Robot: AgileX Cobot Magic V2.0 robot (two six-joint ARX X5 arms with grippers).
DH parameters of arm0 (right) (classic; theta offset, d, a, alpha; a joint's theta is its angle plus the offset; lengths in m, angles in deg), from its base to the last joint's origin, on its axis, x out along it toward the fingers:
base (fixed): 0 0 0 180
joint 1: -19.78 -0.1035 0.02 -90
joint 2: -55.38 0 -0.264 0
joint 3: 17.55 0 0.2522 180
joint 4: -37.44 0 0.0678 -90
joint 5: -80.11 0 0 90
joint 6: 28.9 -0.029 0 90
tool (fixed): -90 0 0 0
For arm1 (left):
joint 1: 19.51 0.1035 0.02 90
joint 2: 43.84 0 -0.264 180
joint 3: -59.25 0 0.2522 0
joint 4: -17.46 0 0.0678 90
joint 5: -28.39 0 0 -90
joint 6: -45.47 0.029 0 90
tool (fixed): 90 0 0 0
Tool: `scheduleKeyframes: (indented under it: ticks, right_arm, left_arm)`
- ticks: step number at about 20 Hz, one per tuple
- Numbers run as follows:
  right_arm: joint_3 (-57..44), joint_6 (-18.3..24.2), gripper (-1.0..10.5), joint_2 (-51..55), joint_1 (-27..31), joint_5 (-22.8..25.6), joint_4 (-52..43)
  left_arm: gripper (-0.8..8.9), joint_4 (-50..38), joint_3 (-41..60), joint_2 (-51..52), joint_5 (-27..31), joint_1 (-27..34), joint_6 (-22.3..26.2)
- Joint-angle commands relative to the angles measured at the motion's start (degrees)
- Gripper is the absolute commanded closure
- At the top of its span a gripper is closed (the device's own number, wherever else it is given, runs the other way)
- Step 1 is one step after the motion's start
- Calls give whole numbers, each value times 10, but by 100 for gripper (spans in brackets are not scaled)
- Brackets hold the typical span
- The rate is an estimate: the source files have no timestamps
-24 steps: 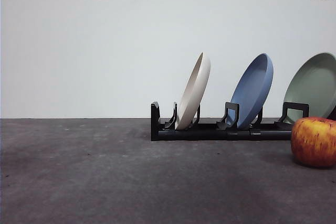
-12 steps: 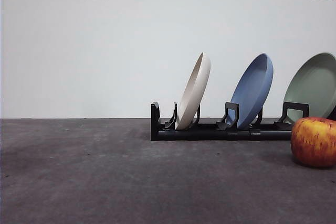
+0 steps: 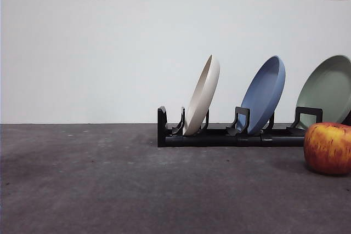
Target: Take the yellow plate from the plate rack,put the plate on the table,take the apple from the table,put the apple in the plate
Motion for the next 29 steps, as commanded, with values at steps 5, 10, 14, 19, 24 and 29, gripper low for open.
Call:
scheduleKeyframes:
  ticks: [5,10,14,19,24,29]
  right_arm:
    - [1,4,471,0,0,-21,-3]
    - [1,4,404,0,0,-21,-3]
    - [1,4,405,0,0,-21,-3]
    - [1,4,405,-8,0,-21,-3]
    - [1,2,405,-26,0,-21,-2]
    - [1,2,405,-45,0,-21,-3]
  left_arm:
    - [203,-2,0,-1,-3,-2,5]
    - [207,-3,0,-9,-29,-3,2]
    - [207,-7,-2,-28,-43,-13,0]
    - [207,-26,-60,-121,-63,-43,1]
    - [208,-61,-188,-295,-62,-115,1]
    - [208,-82,-344,-496,-21,-196,1]
